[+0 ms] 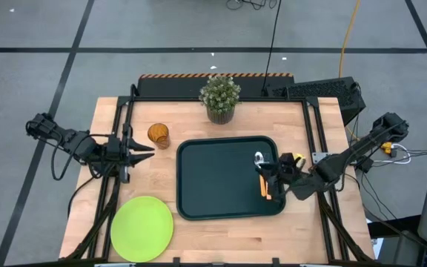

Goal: Pick and place plate/cup/fork/spoon on tray
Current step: Adjust the spoon on the serving tray

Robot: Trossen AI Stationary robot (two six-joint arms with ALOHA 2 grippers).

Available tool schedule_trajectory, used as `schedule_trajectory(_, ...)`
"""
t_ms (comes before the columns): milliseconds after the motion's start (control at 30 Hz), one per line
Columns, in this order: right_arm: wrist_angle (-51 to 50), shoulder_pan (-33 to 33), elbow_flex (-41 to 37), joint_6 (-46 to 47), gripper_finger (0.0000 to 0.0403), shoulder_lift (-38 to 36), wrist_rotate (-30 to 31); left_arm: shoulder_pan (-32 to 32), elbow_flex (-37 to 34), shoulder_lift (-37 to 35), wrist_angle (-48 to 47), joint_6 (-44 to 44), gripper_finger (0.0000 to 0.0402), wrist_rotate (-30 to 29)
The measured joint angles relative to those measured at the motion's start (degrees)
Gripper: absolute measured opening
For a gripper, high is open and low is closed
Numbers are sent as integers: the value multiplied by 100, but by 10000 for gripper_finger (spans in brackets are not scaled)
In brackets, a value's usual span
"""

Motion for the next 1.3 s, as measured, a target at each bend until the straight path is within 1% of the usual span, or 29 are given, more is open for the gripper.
schedule_trajectory(67,1329,0,2,-1179,132,2,256,0,0,4,-1,24,72,1)
schedule_trajectory(133,2606,-17,3,-2359,132,0,200,0,0,42,4,50,72,1)
schedule_trajectory(233,4247,-145,5,-4662,132,2,120,4,0,123,14,125,72,5)
schedule_trajectory(267,4759,-180,5,-5245,132,2,106,4,0,160,40,168,72,5)
schedule_trajectory(333,5501,-264,5,-6171,132,-8,-62,4,0,213,163,345,72,5)
schedule_trajectory(400,6204,-388,5,-6766,132,1,-141,4,0,252,317,574,72,7)
schedule_trajectory(500,6992,-590,5,-7706,132,-5,-316,4,0,267,618,915,72,9)
schedule_trajectory(567,6995,-772,7,-8606,132,4,-656,4,0,263,781,1074,72,9)
schedule_trajectory(600,6997,-877,7,-8922,132,78,-717,4,0,249,789,1142,72,7)
schedule_trajectory(633,6988,-1008,7,-9108,132,170,-681,4,0,211,789,1202,72,3)
schedule_trajectory(700,6889,-1275,7,-9207,132,386,-229,4,0,144,784,1331,72,-6)
schedule_trajectory(767,6463,-1510,6,-9078,132,622,295,10,0,59,753,1432,72,-62)
schedule_trajectory(833,5699,-1732,100,-8480,132,825,891,34,0,-26,703,1489,72,-161)
schedule_trajectory(900,4271,-1916,359,-7517,132,918,1420,87,0,-114,641,1491,72,-352)
schedule_trajectory(933,3307,-1987,569,-6977,132,929,1517,110,0,-156,602,1492,72,-471)
schedule_trajectory(967,2306,-2054,842,-6352,132,931,1467,140,0,-198,564,1499,72,-587)
schedule_trajectory(1000,1224,-2141,1185,-5636,132,938,1261,171,0,-233,523,1508,72,-684)
schedule_trajectory(1033,136,-2282,1577,-4781,130,979,864,201,0,-259,516,1512,72,-762)
schedule_trajectory(1067,-896,-2477,2009,-3897,128,1053,355,230,0,-283,527,1511,72,-806)
schedule_trajectory(1100,-1822,-2701,2413,-3137,124,1164,-300,258,0,-307,531,1514,72,-811)
schedule_trajectory(1133,-2629,-2898,2770,-2612,121,1324,-959,283,0,-317,561,1531,72,-811)
schedule_trajectory(1200,-3939,-3171,3329,-2118,113,1714,-1991,329,0,-317,617,1591,72,-813)
schedule_trajectory(1233,-4452,-3246,3532,-1945,109,1924,-2324,346,0,-315,620,1633,72,-813)
schedule_trajectory(1300,-5276,-3309,3818,-1541,99,2293,-2657,367,0,-310,691,1681,72,-815)
